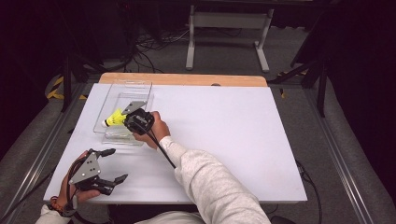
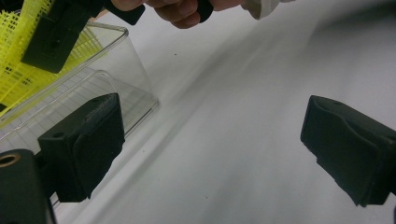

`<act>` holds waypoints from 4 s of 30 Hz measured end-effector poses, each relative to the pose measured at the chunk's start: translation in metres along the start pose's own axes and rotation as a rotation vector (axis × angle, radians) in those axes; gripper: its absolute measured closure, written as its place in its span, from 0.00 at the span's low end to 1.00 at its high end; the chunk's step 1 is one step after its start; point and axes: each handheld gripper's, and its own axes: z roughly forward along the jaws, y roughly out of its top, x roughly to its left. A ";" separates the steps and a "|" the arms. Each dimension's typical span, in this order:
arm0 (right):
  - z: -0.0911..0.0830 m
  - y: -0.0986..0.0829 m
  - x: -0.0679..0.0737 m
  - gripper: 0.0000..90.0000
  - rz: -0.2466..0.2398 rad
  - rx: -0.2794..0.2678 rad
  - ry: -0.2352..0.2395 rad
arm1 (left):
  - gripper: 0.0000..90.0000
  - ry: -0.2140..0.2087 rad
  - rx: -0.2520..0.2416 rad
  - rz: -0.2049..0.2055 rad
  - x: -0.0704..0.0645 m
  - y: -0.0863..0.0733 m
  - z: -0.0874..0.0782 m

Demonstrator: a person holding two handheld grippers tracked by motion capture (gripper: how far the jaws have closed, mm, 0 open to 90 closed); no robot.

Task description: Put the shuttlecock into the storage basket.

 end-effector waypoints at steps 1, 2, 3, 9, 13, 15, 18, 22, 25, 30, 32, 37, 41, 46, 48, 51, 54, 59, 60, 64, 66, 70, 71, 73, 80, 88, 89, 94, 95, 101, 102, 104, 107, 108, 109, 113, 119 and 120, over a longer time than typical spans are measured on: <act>0.001 -0.001 -0.001 0.97 0.003 0.003 0.000 | 0.08 0.000 0.000 0.000 0.000 0.000 0.000; 0.002 -0.002 -0.003 0.97 0.011 0.005 0.002 | 0.08 0.001 0.001 0.000 0.000 0.000 0.000; 0.002 -0.002 -0.004 0.97 0.014 0.009 0.003 | 0.08 0.001 0.001 0.000 0.000 0.000 0.000; 0.006 -0.005 -0.008 0.96 0.015 0.033 0.020 | 0.08 0.000 0.000 -0.002 0.000 0.000 0.000; 0.007 -0.005 -0.007 0.96 0.011 0.040 0.024 | 0.08 -0.002 0.000 -0.001 0.000 0.000 0.000; 0.006 -0.005 -0.007 0.96 0.005 0.046 0.029 | 0.08 -0.003 0.001 0.001 0.000 0.000 0.000; 0.007 -0.006 -0.007 0.96 0.002 0.054 0.034 | 0.08 -0.004 0.001 0.003 0.000 0.000 0.000; 0.006 -0.006 -0.007 0.96 0.000 0.060 0.039 | 0.08 -0.004 -0.001 0.001 0.000 0.000 0.000; 0.006 -0.006 -0.006 0.95 0.001 0.059 0.041 | 0.08 -0.006 -0.001 0.002 0.000 0.000 0.000; 0.006 -0.006 -0.005 0.95 -0.006 0.065 0.043 | 0.08 -0.008 -0.002 0.002 0.000 0.000 0.000; 0.005 -0.007 -0.005 0.94 -0.006 0.067 0.045 | 0.08 -0.007 0.001 0.003 0.000 0.000 0.000; 0.005 -0.008 -0.003 0.89 -0.015 0.079 0.048 | 0.08 -0.005 0.001 0.002 0.000 0.000 0.000; 0.004 -0.009 -0.003 0.83 -0.015 0.072 0.057 | 0.08 -0.006 0.001 0.002 0.000 0.000 0.001; 0.000 -0.010 -0.001 0.78 -0.032 0.070 0.050 | 0.08 -0.005 0.003 0.002 -0.001 0.000 0.001; -0.001 -0.010 -0.001 0.78 -0.041 0.068 0.046 | 0.08 -0.005 0.003 0.002 -0.001 0.000 0.001; -0.004 -0.010 -0.001 0.75 -0.042 0.060 0.039 | 0.08 -0.005 0.004 0.002 -0.001 0.000 0.001; -0.008 -0.010 -0.001 0.71 -0.051 0.055 0.036 | 0.08 -0.007 0.006 0.004 -0.001 0.000 0.002; -0.013 -0.009 0.002 0.67 -0.079 0.052 0.022 | 0.08 -0.005 0.009 0.006 -0.001 0.000 0.002; -0.014 -0.009 0.002 0.67 -0.081 0.051 0.020 | 0.08 -0.005 0.009 0.006 -0.001 0.000 0.002; -0.019 -0.009 0.002 0.65 -0.081 0.036 0.025 | 0.08 -0.005 0.011 0.004 -0.001 0.000 0.002; -0.021 -0.009 0.002 0.65 -0.081 0.032 0.025 | 0.08 -0.005 0.010 0.005 -0.001 0.000 0.002; -0.023 -0.009 0.001 0.65 -0.084 0.029 0.019 | 0.08 -0.004 0.010 0.007 -0.001 0.000 0.002; -0.023 -0.009 0.001 0.64 -0.084 0.027 0.017 | 0.08 -0.004 0.010 0.007 -0.001 0.000 0.002; -0.024 -0.009 0.001 0.64 -0.083 0.026 0.019 | 0.08 -0.007 0.011 0.004 -0.001 0.000 0.002; -0.026 -0.010 0.002 0.63 -0.090 0.023 0.016 | 0.08 -0.007 0.012 0.004 -0.001 0.000 0.002; -0.030 -0.012 0.001 0.63 -0.091 0.019 0.014 | 0.08 -0.008 0.013 0.005 -0.001 0.000 0.003; -0.030 -0.012 0.001 0.62 -0.089 0.018 0.013 | 0.08 -0.007 0.013 0.005 -0.001 0.000 0.003; -0.034 -0.012 0.001 0.63 -0.091 0.008 0.016 | 0.08 -0.008 0.014 0.005 -0.001 0.000 0.003; -0.034 -0.012 0.001 0.62 -0.092 0.005 0.016 | 0.08 -0.008 0.013 0.003 -0.001 0.000 0.003; -0.038 -0.012 0.001 0.62 -0.097 -0.005 0.013 | 0.08 -0.007 0.013 0.005 -0.001 0.000 0.003; -0.039 -0.012 0.001 0.62 -0.097 -0.007 0.015 | 0.08 -0.007 0.013 0.004 -0.001 0.000 0.003; -0.041 -0.012 0.002 0.62 -0.105 -0.012 0.010 | 0.08 -0.006 0.013 0.004 -0.001 0.000 0.003; -0.044 -0.012 0.002 0.60 -0.117 -0.024 0.006 | 0.08 -0.006 0.016 0.006 -0.001 -0.001 0.003; -0.045 -0.012 0.002 0.60 -0.118 -0.027 0.010 | 0.08 -0.005 0.016 0.005 -0.001 -0.001 0.002; -0.045 -0.012 0.002 0.59 -0.118 -0.029 0.012 | 0.08 -0.005 0.015 0.004 -0.001 -0.001 0.002; -0.049 -0.013 0.003 0.58 -0.131 -0.044 0.010 | 0.08 -0.004 0.014 0.003 -0.001 -0.001 0.002; -0.052 -0.014 0.005 0.56 -0.153 -0.048 0.002 | 0.08 -0.005 0.016 0.008 -0.001 0.000 0.003; -0.052 -0.014 0.005 0.55 -0.153 -0.050 0.000 | 0.08 -0.006 0.019 0.009 -0.001 0.000 0.003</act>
